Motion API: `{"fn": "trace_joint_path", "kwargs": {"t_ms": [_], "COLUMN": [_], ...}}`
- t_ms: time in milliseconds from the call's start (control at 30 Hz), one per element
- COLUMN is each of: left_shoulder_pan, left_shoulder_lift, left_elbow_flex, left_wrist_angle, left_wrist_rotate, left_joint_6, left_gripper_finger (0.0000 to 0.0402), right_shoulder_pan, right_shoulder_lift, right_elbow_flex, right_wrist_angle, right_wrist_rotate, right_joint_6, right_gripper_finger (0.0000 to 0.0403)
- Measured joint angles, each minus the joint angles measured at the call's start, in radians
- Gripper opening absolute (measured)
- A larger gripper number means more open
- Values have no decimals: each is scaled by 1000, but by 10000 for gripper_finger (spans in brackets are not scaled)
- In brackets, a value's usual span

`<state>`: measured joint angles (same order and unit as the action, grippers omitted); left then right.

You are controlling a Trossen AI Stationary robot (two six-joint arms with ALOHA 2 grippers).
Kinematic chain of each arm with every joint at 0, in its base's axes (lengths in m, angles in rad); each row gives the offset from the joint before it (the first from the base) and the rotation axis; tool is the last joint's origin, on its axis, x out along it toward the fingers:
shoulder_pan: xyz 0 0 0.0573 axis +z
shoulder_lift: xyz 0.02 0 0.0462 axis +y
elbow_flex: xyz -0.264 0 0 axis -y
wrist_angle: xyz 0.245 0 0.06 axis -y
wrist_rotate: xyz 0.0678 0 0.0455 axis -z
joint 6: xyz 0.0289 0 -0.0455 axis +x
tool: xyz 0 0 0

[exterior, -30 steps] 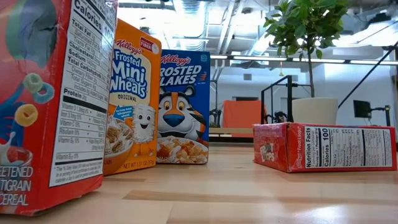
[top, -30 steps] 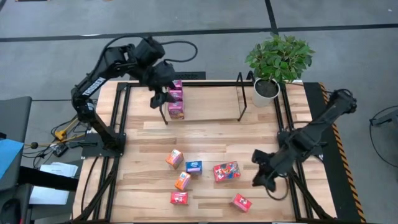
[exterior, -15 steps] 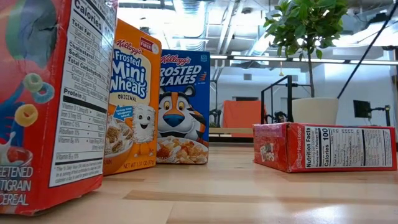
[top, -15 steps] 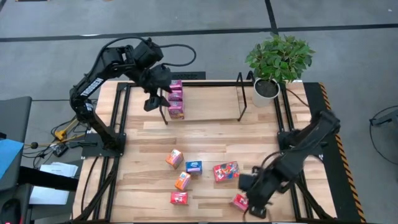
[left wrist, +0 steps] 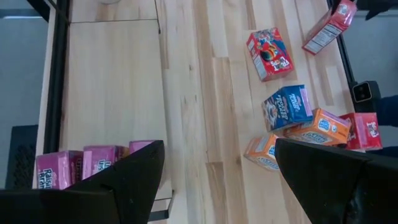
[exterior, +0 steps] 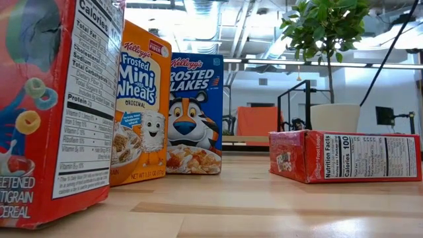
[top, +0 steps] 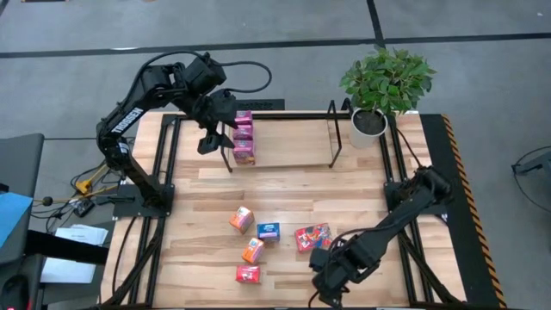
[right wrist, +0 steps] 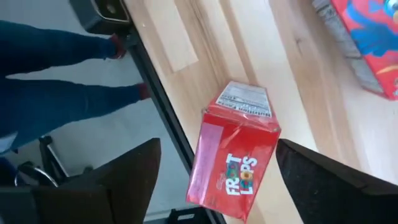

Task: Stack cereal on shelf
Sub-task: Put the bottom right red cereal box on the shelf

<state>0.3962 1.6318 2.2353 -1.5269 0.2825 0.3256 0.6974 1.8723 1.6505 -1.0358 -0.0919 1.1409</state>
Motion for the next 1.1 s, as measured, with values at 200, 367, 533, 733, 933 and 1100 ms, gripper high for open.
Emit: {"fn": "trace_joint_path", "kwargs": {"t_ms": [200, 367, 533, 733, 933, 1100], "left_shoulder_pan": [0, 0, 0, 0, 0, 0], "left_shoulder_lift": [0, 0, 0, 0, 0, 0], "left_elbow_flex": [0, 0, 0, 0, 0, 0], "left_wrist_angle": [1, 6, 6, 6, 7, 7], "left_wrist_rotate": [0, 0, 0, -1, -8, -9], "left_joint_6": [-2, -4, -4, -4, -4, -3], "left_gripper_finger": [297, 297, 297, 297, 297, 297], "right_shoulder_pan": [4, 16, 28, 27, 21, -6], "right_shoulder_lift": [31, 47, 47, 49, 49, 12], "right_elbow_flex": [0, 1, -3, -32, -40, -30], "right_wrist_angle": [6, -34, -58, -57, -48, -73], "right_wrist_rotate": [11, 37, 59, 67, 64, 61], "right_joint_6": [52, 86, 95, 101, 65, -54], "right_gripper_finger": [359, 353, 331, 288, 194, 134]}}
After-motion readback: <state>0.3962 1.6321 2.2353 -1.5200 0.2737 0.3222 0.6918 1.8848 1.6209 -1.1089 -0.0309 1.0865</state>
